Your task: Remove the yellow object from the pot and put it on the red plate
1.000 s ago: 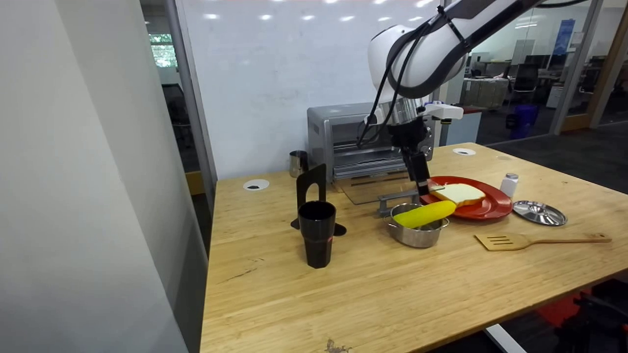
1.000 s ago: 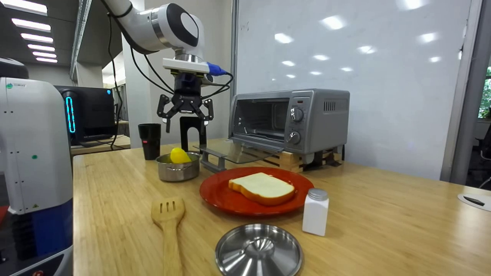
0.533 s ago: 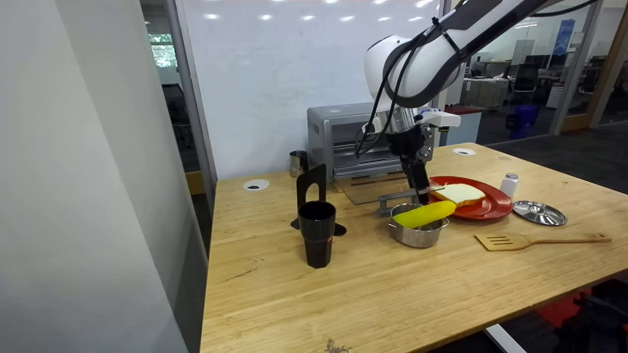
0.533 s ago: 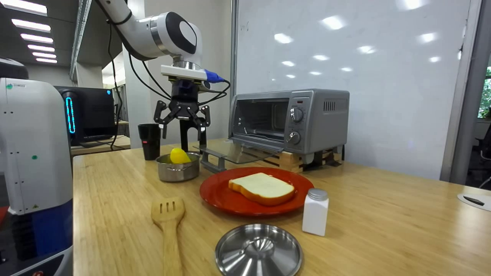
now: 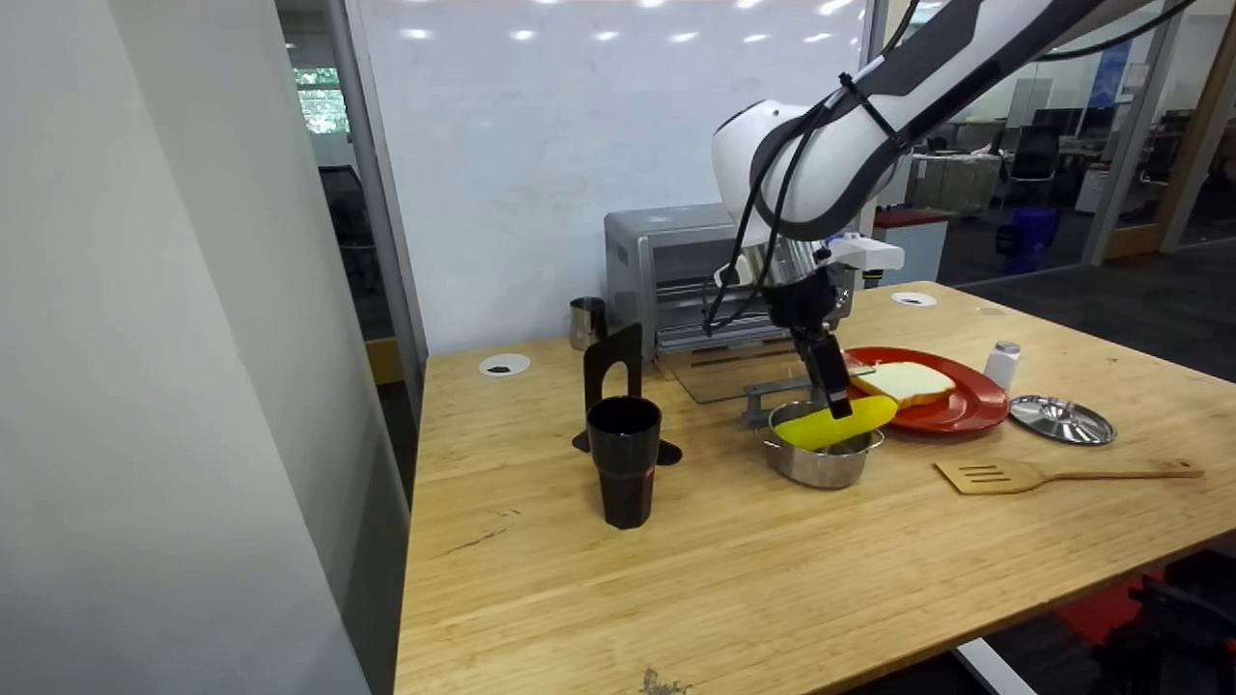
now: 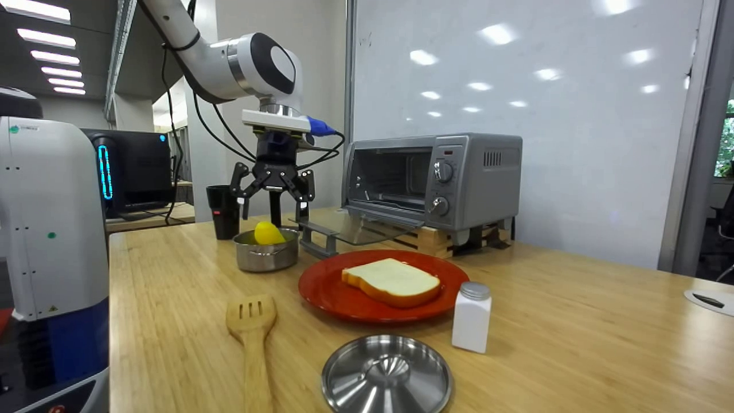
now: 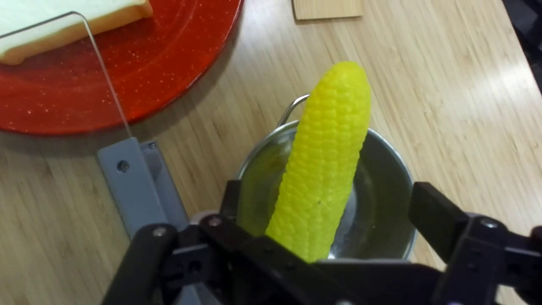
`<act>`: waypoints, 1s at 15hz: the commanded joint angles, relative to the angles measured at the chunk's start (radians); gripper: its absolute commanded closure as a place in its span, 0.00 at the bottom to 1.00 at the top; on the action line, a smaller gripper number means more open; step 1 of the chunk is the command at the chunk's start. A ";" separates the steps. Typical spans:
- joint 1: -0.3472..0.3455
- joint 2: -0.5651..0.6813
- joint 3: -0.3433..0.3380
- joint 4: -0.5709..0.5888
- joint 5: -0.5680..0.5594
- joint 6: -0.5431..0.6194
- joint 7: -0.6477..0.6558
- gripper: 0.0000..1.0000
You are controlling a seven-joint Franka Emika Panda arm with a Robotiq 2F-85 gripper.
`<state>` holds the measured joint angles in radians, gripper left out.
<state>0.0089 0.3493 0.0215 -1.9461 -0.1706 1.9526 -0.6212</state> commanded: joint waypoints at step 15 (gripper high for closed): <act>-0.001 0.037 0.027 -0.031 -0.048 0.002 0.031 0.26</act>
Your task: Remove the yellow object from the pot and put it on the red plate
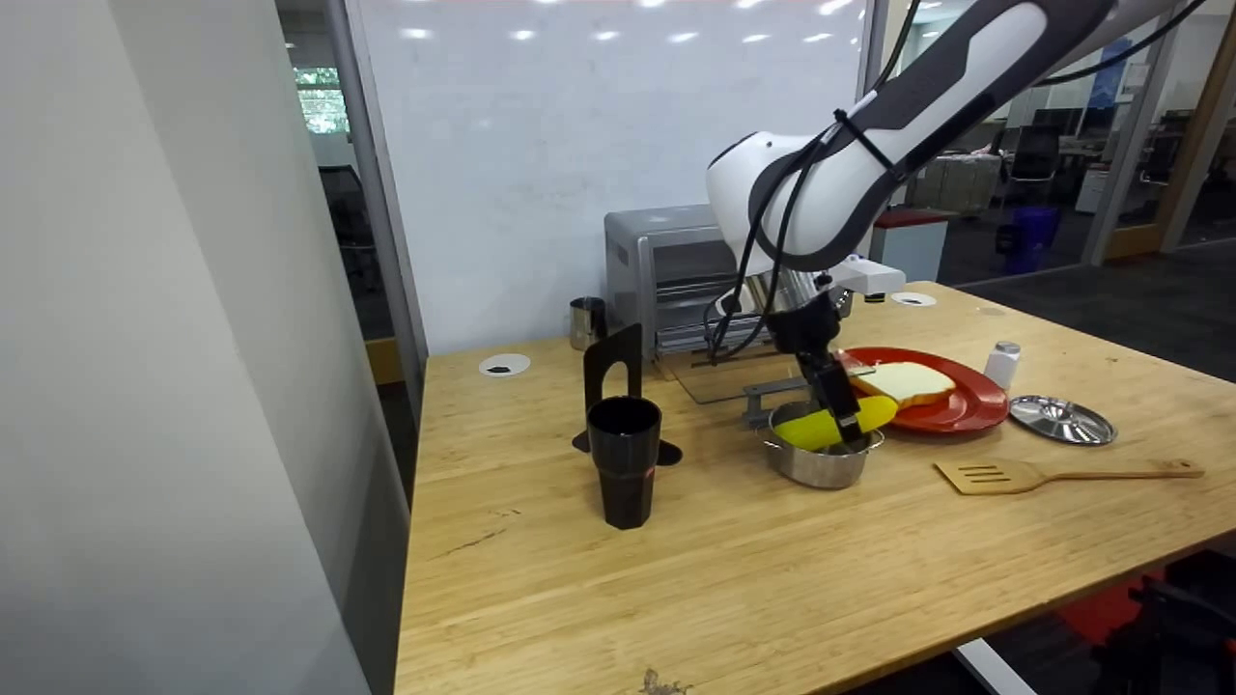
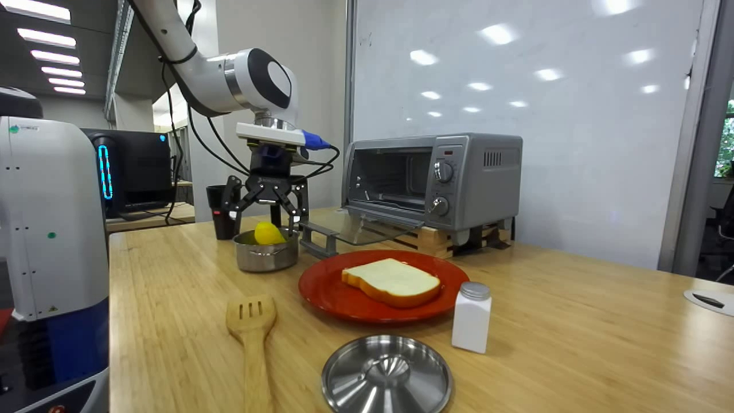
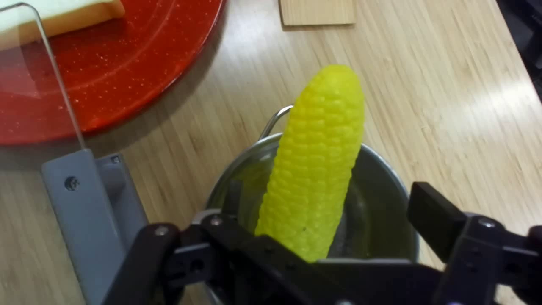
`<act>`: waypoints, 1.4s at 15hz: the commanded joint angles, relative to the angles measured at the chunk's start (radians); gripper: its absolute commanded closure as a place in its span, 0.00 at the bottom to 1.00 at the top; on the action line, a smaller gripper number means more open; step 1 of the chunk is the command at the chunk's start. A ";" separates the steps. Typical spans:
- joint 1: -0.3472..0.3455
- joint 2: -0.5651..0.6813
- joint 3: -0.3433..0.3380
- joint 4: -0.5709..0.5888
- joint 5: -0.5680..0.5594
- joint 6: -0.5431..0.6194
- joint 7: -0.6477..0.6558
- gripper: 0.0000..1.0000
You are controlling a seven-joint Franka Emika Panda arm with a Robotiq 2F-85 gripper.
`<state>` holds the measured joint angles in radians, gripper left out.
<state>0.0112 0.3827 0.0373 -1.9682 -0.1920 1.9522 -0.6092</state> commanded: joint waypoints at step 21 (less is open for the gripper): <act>0.034 -0.482 0.038 -0.276 -0.038 -0.025 0.030 0.86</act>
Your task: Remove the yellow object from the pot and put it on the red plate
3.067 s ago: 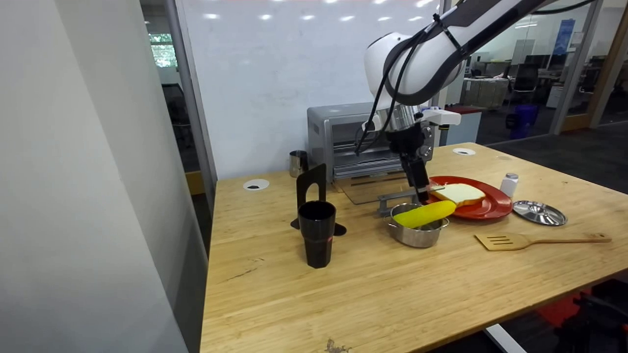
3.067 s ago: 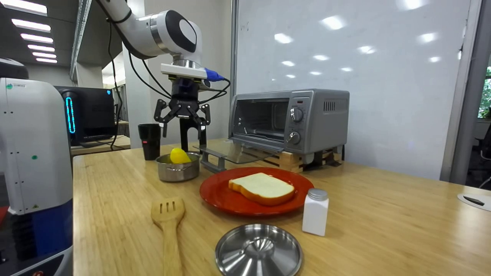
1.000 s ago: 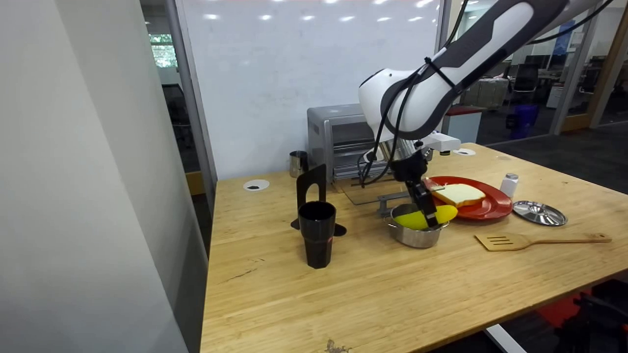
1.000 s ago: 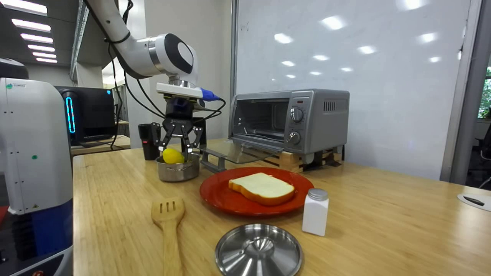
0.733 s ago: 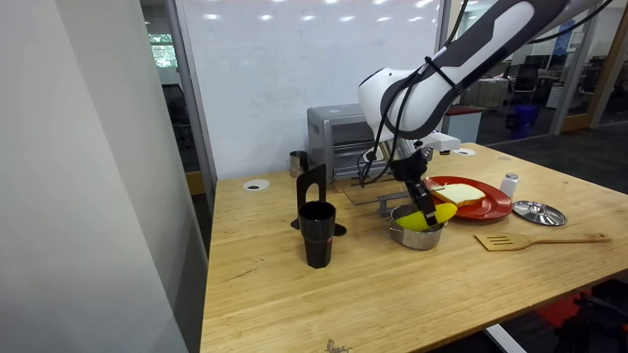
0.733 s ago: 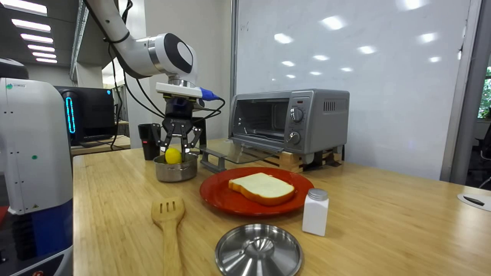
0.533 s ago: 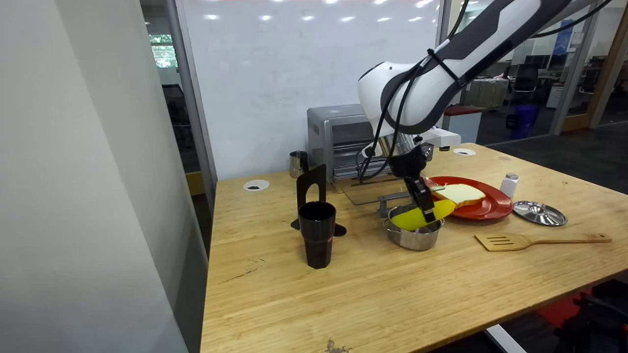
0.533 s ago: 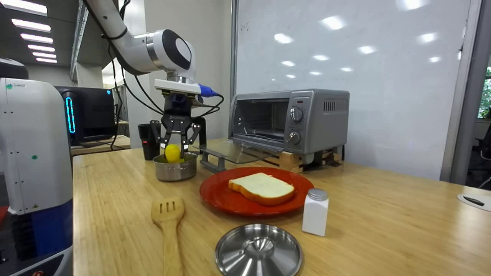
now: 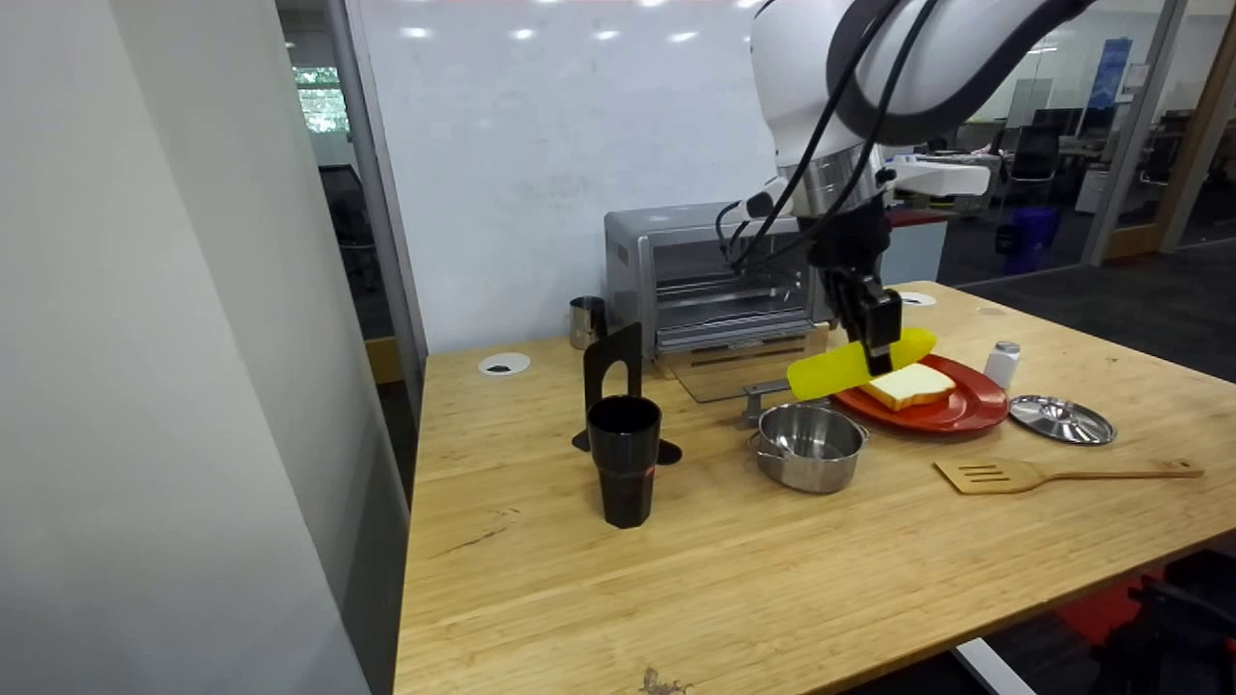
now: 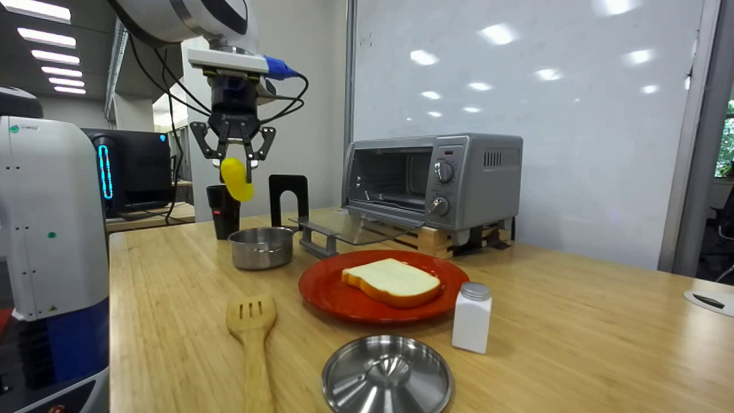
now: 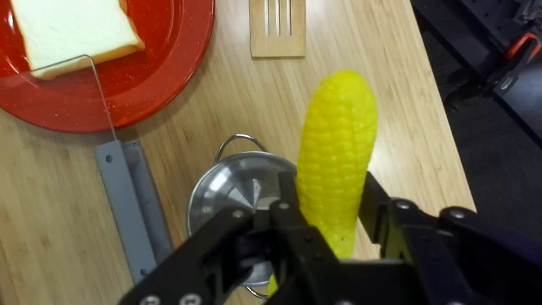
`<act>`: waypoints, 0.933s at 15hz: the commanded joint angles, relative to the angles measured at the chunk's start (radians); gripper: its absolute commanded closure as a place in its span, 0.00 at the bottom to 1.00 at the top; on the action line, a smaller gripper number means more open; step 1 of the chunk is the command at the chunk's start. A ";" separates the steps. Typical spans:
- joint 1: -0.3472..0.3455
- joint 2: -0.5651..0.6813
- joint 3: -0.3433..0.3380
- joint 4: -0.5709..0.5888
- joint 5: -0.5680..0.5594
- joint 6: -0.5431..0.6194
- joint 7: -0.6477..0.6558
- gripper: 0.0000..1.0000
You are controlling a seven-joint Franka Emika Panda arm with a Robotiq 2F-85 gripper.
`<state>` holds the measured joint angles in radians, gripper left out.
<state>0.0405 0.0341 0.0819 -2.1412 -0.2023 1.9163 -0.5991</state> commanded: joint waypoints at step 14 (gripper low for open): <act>-0.095 -0.235 -0.339 -0.213 0.126 0.165 -0.386 0.86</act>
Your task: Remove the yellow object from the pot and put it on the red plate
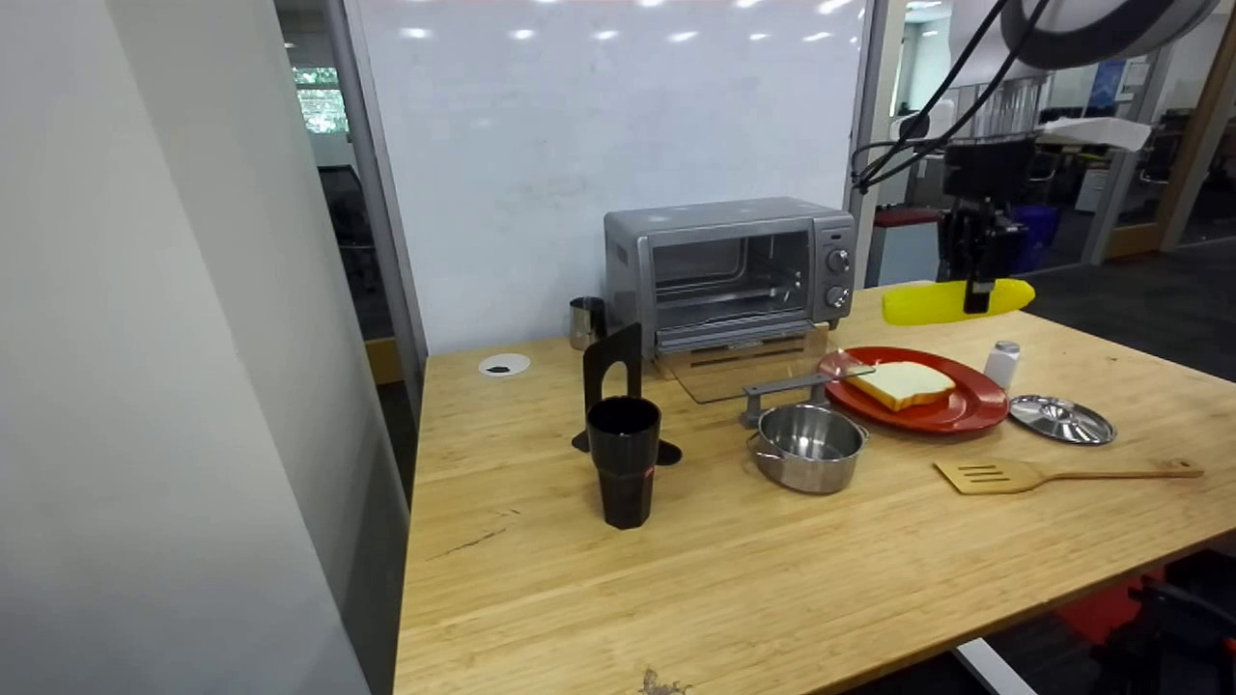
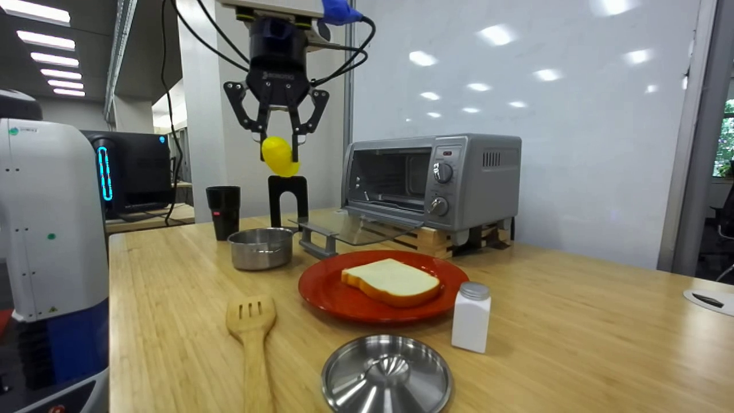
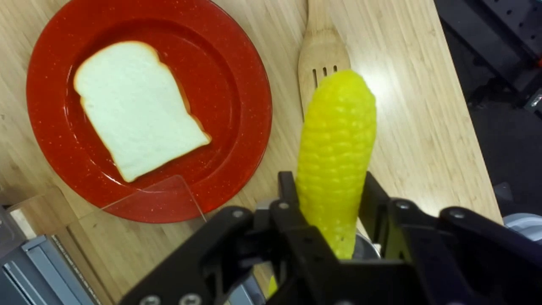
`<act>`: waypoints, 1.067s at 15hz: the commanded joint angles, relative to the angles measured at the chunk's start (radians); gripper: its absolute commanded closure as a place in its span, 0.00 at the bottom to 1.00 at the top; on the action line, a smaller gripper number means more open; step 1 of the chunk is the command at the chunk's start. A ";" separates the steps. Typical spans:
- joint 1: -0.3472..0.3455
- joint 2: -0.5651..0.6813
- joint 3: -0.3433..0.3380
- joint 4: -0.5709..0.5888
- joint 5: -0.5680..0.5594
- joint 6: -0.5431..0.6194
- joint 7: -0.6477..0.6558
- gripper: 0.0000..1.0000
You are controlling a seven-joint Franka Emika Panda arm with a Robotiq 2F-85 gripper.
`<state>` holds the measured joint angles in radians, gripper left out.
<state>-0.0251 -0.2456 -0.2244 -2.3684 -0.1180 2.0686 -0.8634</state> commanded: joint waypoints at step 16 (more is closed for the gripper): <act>-0.119 0.205 -0.033 0.106 0.030 -0.004 -0.199 0.86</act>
<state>-0.1159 -0.0405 -0.2856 -2.2638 -0.0894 2.0658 -1.0620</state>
